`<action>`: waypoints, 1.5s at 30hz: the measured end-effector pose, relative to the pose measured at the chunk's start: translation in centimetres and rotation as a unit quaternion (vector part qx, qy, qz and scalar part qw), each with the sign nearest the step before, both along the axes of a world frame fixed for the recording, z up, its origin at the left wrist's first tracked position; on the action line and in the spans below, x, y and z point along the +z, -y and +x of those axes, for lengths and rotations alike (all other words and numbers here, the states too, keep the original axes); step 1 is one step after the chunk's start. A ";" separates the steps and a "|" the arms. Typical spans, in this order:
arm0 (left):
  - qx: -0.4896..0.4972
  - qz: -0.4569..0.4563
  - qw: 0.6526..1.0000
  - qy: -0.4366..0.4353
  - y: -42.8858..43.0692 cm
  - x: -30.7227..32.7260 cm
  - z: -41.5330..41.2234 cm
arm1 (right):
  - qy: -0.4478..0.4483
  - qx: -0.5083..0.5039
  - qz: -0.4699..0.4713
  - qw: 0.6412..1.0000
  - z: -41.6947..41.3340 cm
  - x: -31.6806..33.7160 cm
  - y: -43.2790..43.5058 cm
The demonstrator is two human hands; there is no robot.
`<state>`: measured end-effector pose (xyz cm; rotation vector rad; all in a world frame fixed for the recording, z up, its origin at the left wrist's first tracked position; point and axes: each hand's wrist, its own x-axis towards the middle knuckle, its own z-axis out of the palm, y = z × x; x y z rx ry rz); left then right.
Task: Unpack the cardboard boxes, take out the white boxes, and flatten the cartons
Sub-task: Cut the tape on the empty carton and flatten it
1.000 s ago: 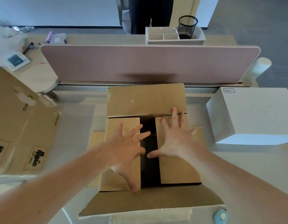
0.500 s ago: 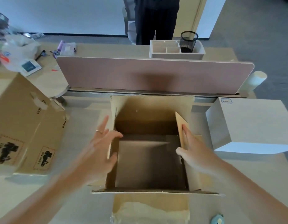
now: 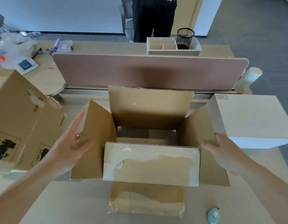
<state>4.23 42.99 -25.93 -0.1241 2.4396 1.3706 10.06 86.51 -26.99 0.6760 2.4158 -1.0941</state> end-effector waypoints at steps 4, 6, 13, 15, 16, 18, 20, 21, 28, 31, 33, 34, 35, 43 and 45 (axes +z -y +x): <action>0.042 0.143 0.989 -0.002 1.9 0.5 0.9 | -0.088 -0.054 -0.083 0.991 2.0 1.1 -1.6; 0.041 0.147 0.988 -0.024 2.4 0.7 1.2 | -0.124 -0.056 -0.110 0.985 2.4 1.9 -2.0; 0.027 0.157 0.986 -0.052 3.2 2.7 -0.1 | -0.223 -0.145 -0.142 0.953 1.5 4.1 -1.6; 0.005 0.146 0.988 -0.049 3.5 3.3 -0.3 | -0.232 -0.174 -0.175 0.941 1.4 4.3 -1.1; -0.010 0.136 0.989 -0.048 3.7 3.7 -0.2 | -0.232 -0.192 -0.192 0.934 1.4 4.3 -0.8; -0.035 0.128 0.990 -0.037 4.0 4.2 0.1 | -0.237 -0.233 -0.223 0.917 1.5 4.6 0.1; -0.079 0.103 0.991 -0.036 4.2 4.4 0.7 | -0.251 -0.261 -0.262 0.895 1.7 4.8 1.0; -0.103 0.067 0.991 -0.043 4.3 4.4 1.2 | -0.254 -0.268 -0.280 0.886 1.8 4.7 1.4; -0.180 -0.104 0.969 -0.134 3.9 6.2 3.5 | -0.247 -0.331 -0.405 0.815 2.1 4.2 3.3; -0.169 -0.125 0.960 -0.186 3.7 7.8 3.8 | -0.247 -0.354 -0.451 0.781 1.8 4.7 3.7; -0.158 -0.154 0.949 -0.224 3.7 8.9 3.7 | -0.256 -0.347 -0.482 0.763 1.4 5.1 3.9; -0.164 -0.176 0.935 -0.260 3.6 9.5 3.7 | -0.259 -0.345 -0.500 0.751 1.3 5.3 4.0; -0.173 -0.198 0.919 -0.294 3.5 10.2 3.8 | -0.257 -0.342 -0.521 0.739 1.2 5.3 4.2; -0.278 -0.173 0.877 -0.351 1.5 6.7 5.4 | -0.166 -0.387 -0.598 0.682 3.5 0.0 7.7; -0.295 -0.173 0.888 -0.309 1.9 3.4 6.3 | -0.140 -0.408 -0.592 0.681 4.3 -2.0 8.6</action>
